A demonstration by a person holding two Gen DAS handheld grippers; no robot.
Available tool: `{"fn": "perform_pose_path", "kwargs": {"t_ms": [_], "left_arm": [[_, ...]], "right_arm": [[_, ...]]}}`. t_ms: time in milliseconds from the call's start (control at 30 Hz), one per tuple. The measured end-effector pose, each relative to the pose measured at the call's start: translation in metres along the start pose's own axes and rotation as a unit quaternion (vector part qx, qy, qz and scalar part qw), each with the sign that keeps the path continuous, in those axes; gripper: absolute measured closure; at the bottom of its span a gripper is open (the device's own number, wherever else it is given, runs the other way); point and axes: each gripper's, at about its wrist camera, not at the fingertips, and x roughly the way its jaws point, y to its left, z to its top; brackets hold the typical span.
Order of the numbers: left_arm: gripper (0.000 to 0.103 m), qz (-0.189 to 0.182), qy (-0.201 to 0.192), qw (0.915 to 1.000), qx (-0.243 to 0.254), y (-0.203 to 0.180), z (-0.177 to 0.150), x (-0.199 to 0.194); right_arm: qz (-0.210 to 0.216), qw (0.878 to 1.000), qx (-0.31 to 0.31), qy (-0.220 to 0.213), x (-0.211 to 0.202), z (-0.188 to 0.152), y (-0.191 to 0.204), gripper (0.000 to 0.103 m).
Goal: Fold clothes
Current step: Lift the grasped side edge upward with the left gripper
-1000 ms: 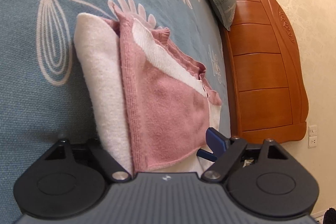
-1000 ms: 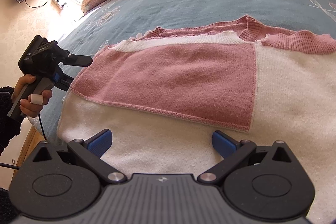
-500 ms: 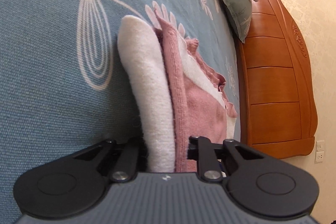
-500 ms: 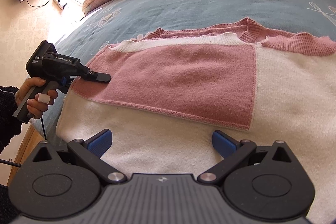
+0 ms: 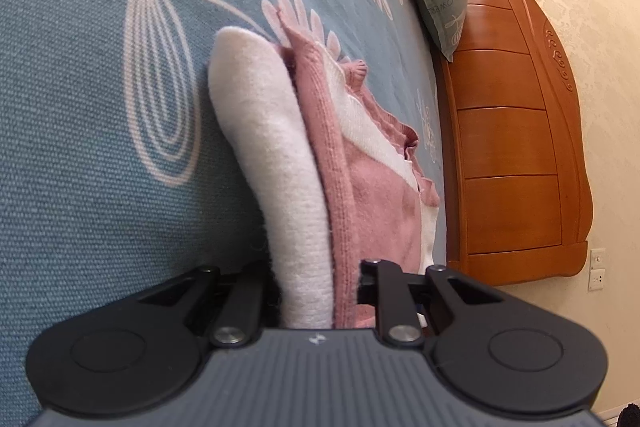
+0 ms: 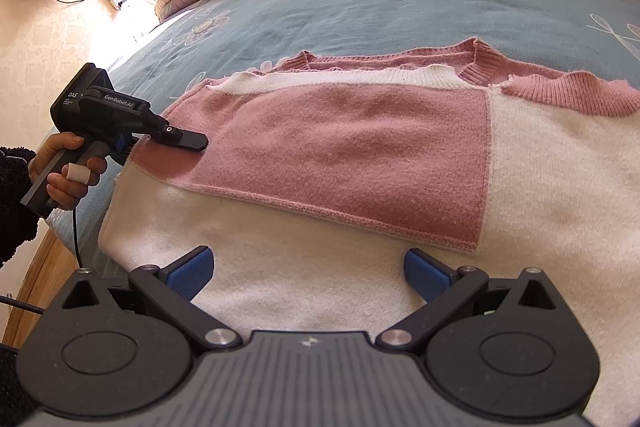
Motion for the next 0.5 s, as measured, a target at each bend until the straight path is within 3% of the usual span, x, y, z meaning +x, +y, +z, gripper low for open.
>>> {"fn": "perform_pose_path", "kwargs": {"t_ms": [233, 500], "left_arm": [[0.083, 0.001, -0.008, 1.0, 0.004, -0.002, -0.002, -0.002], [0.082, -0.011, 0.018, 0.9996, 0.017, 0.001, 0.009, 0.001]], "right_arm": [[-0.008, 1.0, -0.008, 0.004, 0.001, 0.0, 0.003, 0.0], [-0.014, 1.0, -0.011, 0.007, 0.003, 0.002, 0.005, 0.0]]}}
